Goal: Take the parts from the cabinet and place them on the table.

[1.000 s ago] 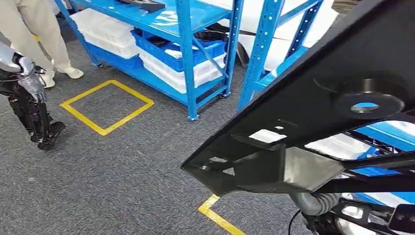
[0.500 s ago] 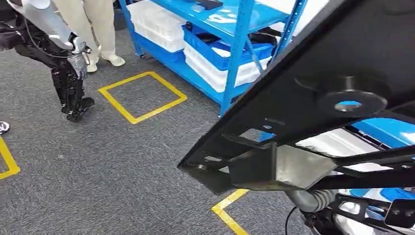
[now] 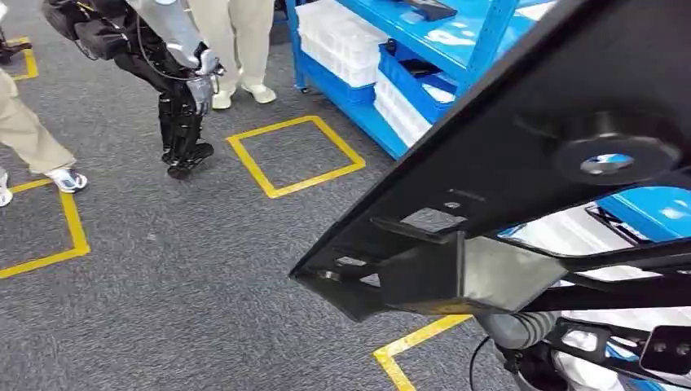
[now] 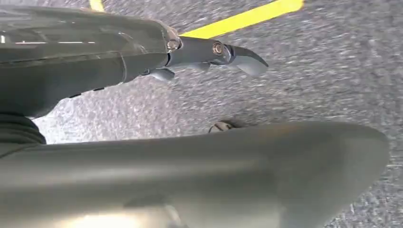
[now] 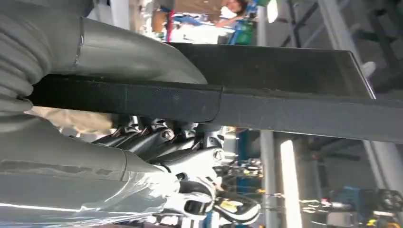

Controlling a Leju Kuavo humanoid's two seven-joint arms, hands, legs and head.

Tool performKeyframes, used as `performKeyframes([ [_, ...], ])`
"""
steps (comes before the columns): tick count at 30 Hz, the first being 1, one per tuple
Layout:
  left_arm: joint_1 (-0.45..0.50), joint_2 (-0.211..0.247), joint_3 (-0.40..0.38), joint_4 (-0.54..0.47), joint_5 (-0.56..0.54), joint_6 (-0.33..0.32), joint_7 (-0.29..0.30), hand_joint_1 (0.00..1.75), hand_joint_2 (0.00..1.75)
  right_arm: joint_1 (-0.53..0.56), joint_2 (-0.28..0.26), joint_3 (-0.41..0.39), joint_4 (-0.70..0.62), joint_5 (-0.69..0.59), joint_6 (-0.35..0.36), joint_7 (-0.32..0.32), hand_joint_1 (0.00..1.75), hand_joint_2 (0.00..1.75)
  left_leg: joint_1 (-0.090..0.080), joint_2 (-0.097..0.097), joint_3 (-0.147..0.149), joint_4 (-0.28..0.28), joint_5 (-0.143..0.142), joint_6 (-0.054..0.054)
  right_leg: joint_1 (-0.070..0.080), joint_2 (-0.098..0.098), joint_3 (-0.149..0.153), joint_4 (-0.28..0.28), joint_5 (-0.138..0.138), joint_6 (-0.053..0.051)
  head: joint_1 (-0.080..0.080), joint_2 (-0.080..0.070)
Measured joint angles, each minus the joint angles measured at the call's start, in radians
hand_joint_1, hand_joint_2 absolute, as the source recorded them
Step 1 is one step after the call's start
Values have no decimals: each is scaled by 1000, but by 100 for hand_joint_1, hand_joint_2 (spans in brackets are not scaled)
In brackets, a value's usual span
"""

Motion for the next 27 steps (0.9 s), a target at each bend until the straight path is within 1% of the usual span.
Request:
performKeyframes([
  [1, 2, -2, 3, 0, 0, -1, -1, 0, 175, -2, 1, 0, 0, 0, 2, 0, 175, 175, -5, 54, -6, 17, -17, -5, 1, -14, 5, -6, 2, -3, -1, 0],
  [2, 0, -2, 5, 0, 0, -1, -2, 0, 175, -2, 3, 0, 0, -2, 3, 0, 175, 175, -3, 89, -31, 68, -53, -12, 2, -29, 5, -6, 2, -9, -1, 0],
  [3, -3, -2, 9, 0, 0, 0, -3, 0, 175, -1, 3, 0, 1, -2, 5, 0, 175, 175, 0, 103, -61, 132, -86, -17, 4, -42, 5, -5, 2, -9, -1, 0],
  [4, -5, -2, 12, 0, 0, 0, -3, 0, 175, -1, 3, 0, 3, -2, 5, 0, 175, 175, 4, 112, -106, 229, -128, -23, 4, -60, 5, -5, 1, -9, -1, 0],
  [5, -5, -2, 14, 0, 0, -1, -3, 0, 175, -1, 3, 0, 6, -3, 5, 0, 175, 175, 8, 115, -135, 293, -146, -28, 4, -74, 4, -5, 1, -9, -1, 0],
  [6, -3, -2, 16, 0, 0, -1, -3, 0, 175, 0, 3, 0, 10, -4, 5, 0, 175, 175, 13, 118, -140, 309, -141, -31, 4, -86, 5, -5, 0, -7, -1, 0],
  [7, 0, -1, 18, 0, 0, -1, -3, 0, 175, 0, 3, 0, 12, -3, 5, 0, 175, 175, 17, 122, -119, 273, -114, -34, 4, -98, 6, -5, -1, -5, -1, 0],
  [8, 1, 1, 19, 0, 0, -1, -2, 0, 175, 0, 3, 0, 15, -4, 5, 0, 175, 175, 20, 130, -73, 189, -72, -37, 3, -110, 9, -5, -4, -2, -1, 0],
  [9, 0, 3, 20, 0, 0, -1, -2, 0, 175, 0, 3, 0, 17, -4, 5, 0, 175, 175, 21, 147, -22, 98, -32, -38, 2, -120, 13, -4, -7, 3, -1, 0],
  [10, -2, 4, 22, 0, 0, -2, 0, 0, 175, -1, 3, 0, 17, -4, 5, 0, 175, 175, 20, 185, 21, 21, -8, -39, 2, -128, 17, -4, -11, 10, -1, 0],
  [12, -2, 4, 22, 0, 0, -2, 0, 0, 175, -1, 3, 0, 17, -4, 5, 0, 175, 175, 20, 185, 21, 21, -8, -39, 2, -128, 17, -4, -11, 10, -1, 0],
  [13, -2, 4, 23, 0, 0, -2, 1, 0, 175, -1, 3, 0, 18, -4, 5, 0, 175, 175, 20, 191, 24, 14, -11, -40, 3, -130, 17, -4, -11, 11, -1, 0],
  [14, -3, 4, 24, 0, 0, -3, 2, 0, 175, -1, 3, 0, 18, -5, 5, -1, 175, 175, 16, 205, 27, 7, -20, -40, 6, -133, 17, -3, -13, 14, -1, 0],
  [15, -6, 5, 26, 0, 0, -3, 4, 0, 175, -1, 3, 0, 18, -5, 5, -2, 175, 175, 6, 209, 29, 0, -20, -36, 12, -135, 16, 0, -15, 17, -3, 0],
  [16, -5, 8, 35, 0, 0, 0, 13, 0, 175, -8, 4, 2, 26, -17, 5, -2, 175, 175, 1, 177, 20, 1, -17, -6, 8, -159, 21, -3, -14, 30, 0, 0],
  [17, -2, 11, 41, 0, 0, 1, 18, 0, 175, -11, 4, 2, 29, -21, 5, 0, 175, 175, 1, 164, 20, -3, -13, 5, 4, -168, 23, -4, -18, 40, 0, 0],
  [18, 0, 13, 45, 0, 0, 0, 18, 0, 175, -16, 4, 2, 32, -25, 5, 4, 175, 175, 4, 156, 21, -6, -10, 11, -1, -123, 21, 9, -37, 44, 0, 0],
  [19, -2, 14, 46, 0, 0, 1, 19, 0, 175, -19, 5, 2, 33, -29, 5, 5, 175, 175, 5, 148, 20, -6, -9, 19, -2, -85, 0, 57, -71, 40, 0, 0],
  [20, -6, 17, 47, 0, 0, 1, 20, 0, 175, -19, 5, 1, 34, -32, 5, 6, 175, 175, 4, 137, 20, -6, -8, 23, -2, -66, -34, 134, -112, 38, 0, 0],
  [21, -7, 18, 49, 0, 0, 1, 22, 0, 175, -19, 5, -1, 37, -35, 5, 8, 175, 175, 1, 124, 20, -6, -8, 26, -1, -57, -76, 225, -148, 36, 0, 0],
  [22, -7, 20, 50, 0, 0, 1, 23, 0, 175, -19, 5, -1, 40, -37, 5, 10, 175, 175, -2, 112, 20, -6, -7, 27, 0, -55, -112, 295, -170, 34, 0, 0],
  [23, -6, 21, 51, 0, 0, 1, 24, 0, 175, -19, 5, -1, 43, -39, 5, 12, 175, 175, -5, 98, 21, -5, -7, 28, 1, -53, -131, 327, -167, 33, 0, 0],
  [24, -5, 22, 51, 0, 0, 1, 25, 0, 175, -20, 5, -2, 43, -43, 5, 15, 175, 175, -8, 84, 22, -5, -7, 28, 3, -51, -125, 304, -140, 30, 0, 0],
  [25, -3, 25, 51, 0, 0, 1, 25, 0, 175, -22, 5, -2, 43, -47, 5, 16, 175, 175, -9, 70, 23, -5, -7, 28, 4, -46, -99, 238, -95, 26, 0, 0],
  [26, -3, 26, 51, 0, 0, 0, 24, 0, 175, -26, 5, -3, 43, -52, 5, 17, 175, 175, -9, 57, 26, -4, -7, 28, 7, -36, -63, 153, -45, 21, 0, 0],
  [27, -4, 26, 51, 0, 0, 0, 22, 0, 175, -31, 5, -3, 43, -56, 5, 19, 175, 175, -9, 45, 26, -4, -7, 28, 9, -5, -28, 70, -1, 14, 0, 0],
])
